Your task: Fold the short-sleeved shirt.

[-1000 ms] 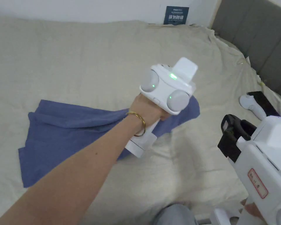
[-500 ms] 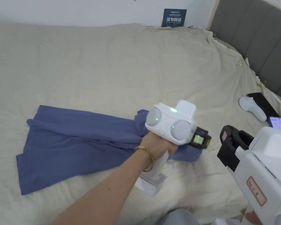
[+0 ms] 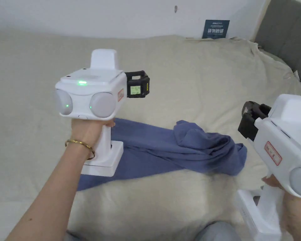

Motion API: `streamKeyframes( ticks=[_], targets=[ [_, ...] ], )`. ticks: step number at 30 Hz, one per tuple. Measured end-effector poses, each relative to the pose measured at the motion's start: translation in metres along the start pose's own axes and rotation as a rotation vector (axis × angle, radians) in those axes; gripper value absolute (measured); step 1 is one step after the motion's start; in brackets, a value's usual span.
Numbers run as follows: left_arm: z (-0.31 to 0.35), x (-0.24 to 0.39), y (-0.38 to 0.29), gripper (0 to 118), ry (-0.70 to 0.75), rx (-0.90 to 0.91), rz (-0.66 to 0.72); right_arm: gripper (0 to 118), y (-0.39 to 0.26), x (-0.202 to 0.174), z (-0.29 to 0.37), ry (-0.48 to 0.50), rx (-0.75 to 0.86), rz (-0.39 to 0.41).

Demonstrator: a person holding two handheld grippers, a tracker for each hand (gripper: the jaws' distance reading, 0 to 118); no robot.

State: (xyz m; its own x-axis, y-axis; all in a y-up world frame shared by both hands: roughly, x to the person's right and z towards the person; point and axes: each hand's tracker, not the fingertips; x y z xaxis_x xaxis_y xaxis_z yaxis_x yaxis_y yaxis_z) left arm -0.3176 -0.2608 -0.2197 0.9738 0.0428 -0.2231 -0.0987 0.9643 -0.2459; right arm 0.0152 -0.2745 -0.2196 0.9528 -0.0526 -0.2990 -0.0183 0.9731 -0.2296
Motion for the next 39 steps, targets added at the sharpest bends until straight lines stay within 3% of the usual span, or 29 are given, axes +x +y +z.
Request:
streamKeyframes(
  ticks=[3,6,10,13,14,15,30,33,34,37,38,39],
  targets=[
    [0.026,-0.03,-0.015,114,0.092,0.015,-0.024,0,0.0,-0.011,-0.001,0.024,0.011,0.012],
    [0.052,-0.046,-0.033,97,0.154,0.035,-0.042,0,-0.004,-0.022,-0.001,0.04,0.019,0.035],
    [0.082,-0.051,-0.055,63,0.198,0.057,-0.04,0,-0.012,-0.031,-0.001,0.063,0.017,0.029],
    [0.088,-0.056,-0.069,23,0.213,0.058,-0.043,0,-0.018,-0.037,0.001,0.074,0.015,0.027],
    [0.091,-0.056,-0.073,4,0.216,0.059,-0.053,0,-0.02,-0.038,0.001,0.078,0.012,0.03],
    [0.097,-0.052,-0.075,0,0.231,0.07,-0.065,0,-0.022,-0.039,0.002,0.08,0.011,0.034],
    [0.113,-0.048,-0.089,0,0.196,0.068,-0.038,0,-0.027,-0.043,0.005,0.089,-0.043,0.056],
    [0.11,-0.047,-0.088,0,0.197,0.063,-0.034,1,-0.016,-0.039,-0.005,0.105,-0.125,0.022],
    [0.11,-0.048,-0.087,0,0.195,0.061,-0.032,8,-0.01,-0.037,-0.01,0.108,-0.136,0.019],
    [0.108,-0.047,-0.084,0,0.189,0.06,-0.024,89,0.008,-0.033,-0.031,0.123,-0.203,0.05],
    [0.106,-0.047,-0.084,0,0.19,0.06,-0.025,108,0.015,-0.033,-0.041,0.122,-0.256,0.074],
    [0.104,-0.048,-0.084,0,0.193,0.059,-0.026,109,0.019,-0.032,-0.05,0.139,-0.283,0.084]
  ],
)
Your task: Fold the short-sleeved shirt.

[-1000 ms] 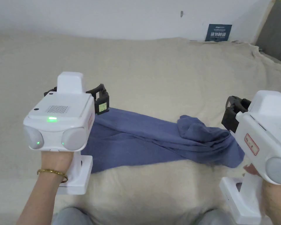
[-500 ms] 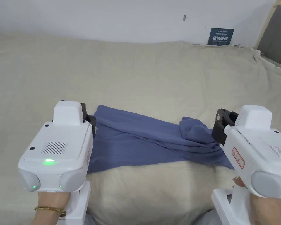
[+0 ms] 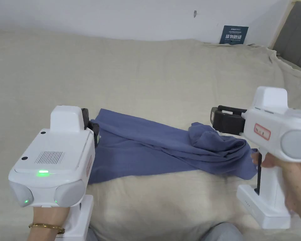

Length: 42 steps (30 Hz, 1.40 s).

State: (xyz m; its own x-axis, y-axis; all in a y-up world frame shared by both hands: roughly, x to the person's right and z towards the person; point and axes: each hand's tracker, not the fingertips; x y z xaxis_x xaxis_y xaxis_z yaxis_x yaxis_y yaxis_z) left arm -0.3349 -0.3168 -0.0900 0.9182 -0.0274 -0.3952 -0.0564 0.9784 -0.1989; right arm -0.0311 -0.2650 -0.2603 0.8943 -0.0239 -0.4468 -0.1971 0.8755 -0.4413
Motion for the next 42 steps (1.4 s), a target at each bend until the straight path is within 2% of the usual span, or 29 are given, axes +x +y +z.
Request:
streamKeyframes(
  ticks=[2,6,9,12,16,19,22,25,29,31,34,36,38,39,40,41,42],
  targets=[
    [-0.004,-0.001,0.001,0,-0.001,-0.001,0.004,109,0.015,0.002,-0.014,-0.014,-0.049,0.016],
    [-0.014,-0.003,0.0,0,-0.001,-0.006,0.012,109,0.041,0.007,-0.065,-0.03,-0.217,0.1],
    [-0.021,-0.003,0.0,0,0.001,-0.008,0.008,109,0.05,0.016,-0.112,0.005,-0.389,0.097],
    [-0.028,-0.002,-0.001,0,0.002,-0.019,0.013,109,0.045,0.026,-0.155,0.007,-0.544,0.07],
    [-0.04,0.0,-0.003,0,0.003,-0.035,0.01,109,0.025,0.033,-0.193,-0.038,-0.682,0.125],
    [-0.049,0.003,-0.004,0,0.0,-0.047,0.005,106,0.01,0.038,-0.208,-0.082,-0.712,0.16],
    [-0.054,0.005,-0.007,0,-0.003,-0.059,0.004,93,-0.002,0.046,-0.218,-0.077,-0.734,0.118],
    [-0.059,0.008,-0.01,0,-0.006,-0.075,0.004,70,-0.01,0.051,-0.222,-0.083,-0.729,0.094],
    [-0.064,0.01,-0.013,0,-0.009,-0.095,0.014,4,-0.017,0.054,-0.223,-0.085,-0.716,0.086],
    [-0.066,0.01,-0.014,0,-0.008,-0.103,0.013,4,-0.015,0.056,-0.221,-0.076,-0.694,0.036],
    [-0.072,0.008,-0.012,0,-0.024,-0.136,0.027,3,-0.01,0.057,-0.212,-0.075,-0.641,0.05],
    [-0.08,0.004,-0.008,22,-0.03,-0.159,0.066,3,-0.002,0.06,-0.202,-0.084,-0.569,0.027],
    [-0.096,-0.004,-0.001,52,-0.054,-0.227,0.126,3,0.008,0.065,-0.19,-0.076,-0.5,-0.021],
    [-0.105,-0.007,0.002,61,-0.065,-0.254,0.152,3,0.014,0.066,-0.184,-0.079,-0.472,-0.031],
    [-0.116,-0.01,0.007,61,-0.075,-0.291,0.183,3,0.019,0.068,-0.179,-0.086,-0.439,-0.037],
    [-0.129,-0.013,0.01,88,-0.077,-0.322,0.207,3,0.024,0.071,-0.173,-0.094,-0.415,-0.046],
    [-0.14,-0.014,0.014,108,-0.08,-0.344,0.229,3,0.029,0.073,-0.17,-0.092,-0.393,-0.063]
  ],
)
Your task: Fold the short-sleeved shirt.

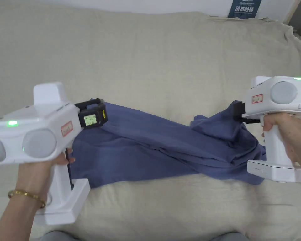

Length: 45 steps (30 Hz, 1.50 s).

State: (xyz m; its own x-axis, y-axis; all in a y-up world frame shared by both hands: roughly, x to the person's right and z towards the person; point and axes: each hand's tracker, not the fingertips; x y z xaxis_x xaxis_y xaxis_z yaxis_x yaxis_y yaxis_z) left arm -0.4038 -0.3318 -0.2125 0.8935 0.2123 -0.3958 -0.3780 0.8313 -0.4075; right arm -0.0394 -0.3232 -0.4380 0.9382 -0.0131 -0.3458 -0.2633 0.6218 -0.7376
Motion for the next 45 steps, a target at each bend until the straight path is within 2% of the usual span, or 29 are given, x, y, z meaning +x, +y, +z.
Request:
streamKeyframes(
  ticks=[1,4,7,14,19,24,28,29,30,31,32,36,42,45],
  targets=[
    [-0.009,-0.001,0.008,118,-0.014,-0.013,0.014,3,0.002,0.003,0.005,0.007,0.019,-0.022],
    [-0.038,-0.003,0.034,118,-0.043,-0.081,0.037,3,0.004,0.014,0.018,0.014,0.058,-0.07],
    [-0.076,-0.002,0.055,118,-0.044,-0.19,-0.012,3,0.003,0.021,0.023,0.03,0.072,-0.08],
    [-0.177,0.005,0.075,118,0.068,-0.426,-0.174,3,-0.005,0.023,0.025,0.078,0.082,-0.123],
    [-0.23,0.002,0.066,117,0.121,-0.474,-0.214,3,-0.006,0.027,0.022,0.112,0.091,-0.142],
    [-0.265,-0.006,0.047,80,0.132,-0.573,-0.231,3,-0.003,0.031,0.014,0.12,0.093,-0.137],
    [-0.265,-0.008,0.046,74,0.115,-0.574,-0.214,3,0.001,0.032,0.007,0.117,0.094,-0.126],
    [-0.262,-0.008,0.048,64,0.1,-0.574,-0.225,3,0.002,0.032,0.005,0.117,0.094,-0.125],
    [-0.26,-0.008,0.052,45,0.078,-0.569,-0.246,3,0.002,0.031,0.004,0.115,0.094,-0.124],
    [-0.257,-0.008,0.054,18,0.074,-0.57,-0.245,3,0.003,0.029,0.004,0.115,0.092,-0.119],
    [-0.253,-0.007,0.054,0,0.068,-0.572,-0.23,3,0.003,0.028,0.003,0.114,0.09,-0.11],
    [-0.234,-0.003,0.061,0,0.053,-0.528,-0.258,3,0.007,0.026,0.006,0.109,0.1,-0.114],
    [-0.177,-0.01,0.111,0,-0.026,-0.339,-0.125,3,0.035,0.03,0.032,0.12,0.153,-0.17],
    [-0.152,-0.017,0.146,0,0.022,-0.227,-0.107,3,0.066,0.031,0.053,0.111,0.213,-0.187]
  ],
)
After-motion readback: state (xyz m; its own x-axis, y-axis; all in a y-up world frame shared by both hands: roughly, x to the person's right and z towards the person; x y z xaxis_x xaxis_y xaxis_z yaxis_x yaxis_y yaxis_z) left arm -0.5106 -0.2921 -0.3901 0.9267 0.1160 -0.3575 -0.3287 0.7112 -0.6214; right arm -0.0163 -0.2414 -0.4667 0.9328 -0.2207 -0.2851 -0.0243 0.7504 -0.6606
